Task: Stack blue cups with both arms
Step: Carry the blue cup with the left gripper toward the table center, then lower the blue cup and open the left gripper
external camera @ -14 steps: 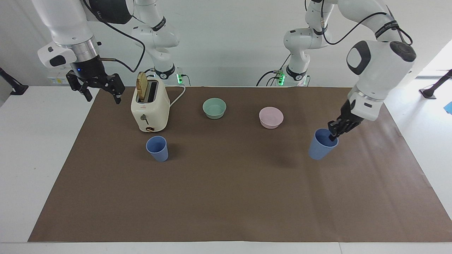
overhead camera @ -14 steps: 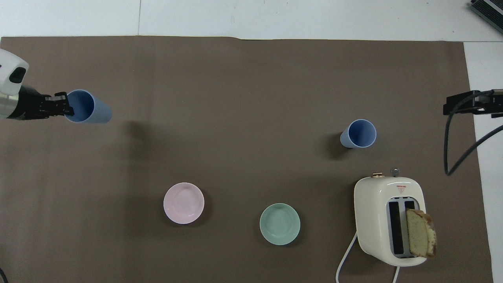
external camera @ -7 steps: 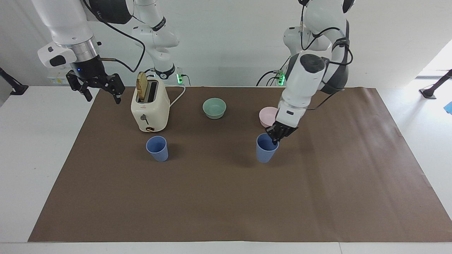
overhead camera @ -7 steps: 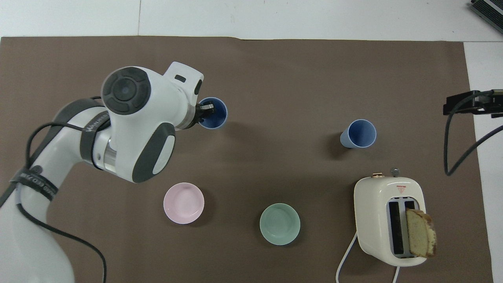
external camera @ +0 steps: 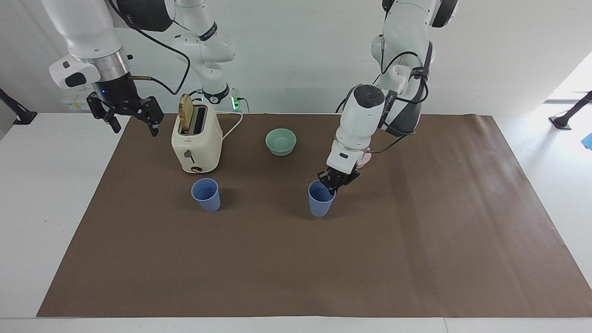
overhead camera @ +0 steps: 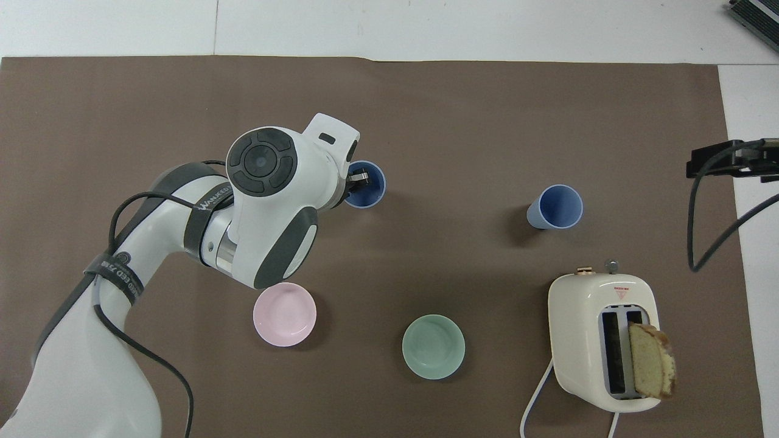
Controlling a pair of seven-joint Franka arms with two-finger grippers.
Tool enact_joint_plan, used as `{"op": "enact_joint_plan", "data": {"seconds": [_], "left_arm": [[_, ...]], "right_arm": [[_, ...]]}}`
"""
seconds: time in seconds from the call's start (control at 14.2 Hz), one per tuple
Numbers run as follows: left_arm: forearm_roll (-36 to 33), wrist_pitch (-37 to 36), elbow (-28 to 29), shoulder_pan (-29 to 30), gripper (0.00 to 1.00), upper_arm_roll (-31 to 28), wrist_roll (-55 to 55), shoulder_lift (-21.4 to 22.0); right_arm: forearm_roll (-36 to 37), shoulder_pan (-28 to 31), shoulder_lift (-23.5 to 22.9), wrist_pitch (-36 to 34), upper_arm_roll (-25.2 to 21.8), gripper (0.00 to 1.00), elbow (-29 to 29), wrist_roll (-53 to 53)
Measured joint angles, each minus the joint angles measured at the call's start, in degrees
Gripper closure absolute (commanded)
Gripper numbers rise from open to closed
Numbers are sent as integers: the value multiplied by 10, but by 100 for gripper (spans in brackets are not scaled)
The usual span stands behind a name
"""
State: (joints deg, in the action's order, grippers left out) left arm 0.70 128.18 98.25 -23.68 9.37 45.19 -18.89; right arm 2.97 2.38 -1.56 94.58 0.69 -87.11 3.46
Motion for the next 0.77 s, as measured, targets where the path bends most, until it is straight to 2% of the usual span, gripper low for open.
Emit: {"op": "enact_joint_plan", "data": {"seconds": [0.28, 0.77], "left_arm": [[-2, 17, 8, -23, 100, 0, 5, -16], [-12, 26, 11, -24, 100, -2, 6, -28]], "right_arm": [[0, 0, 0, 0, 0, 0, 0, 0], [0, 0, 0, 0, 0, 0, 0, 0]]}}
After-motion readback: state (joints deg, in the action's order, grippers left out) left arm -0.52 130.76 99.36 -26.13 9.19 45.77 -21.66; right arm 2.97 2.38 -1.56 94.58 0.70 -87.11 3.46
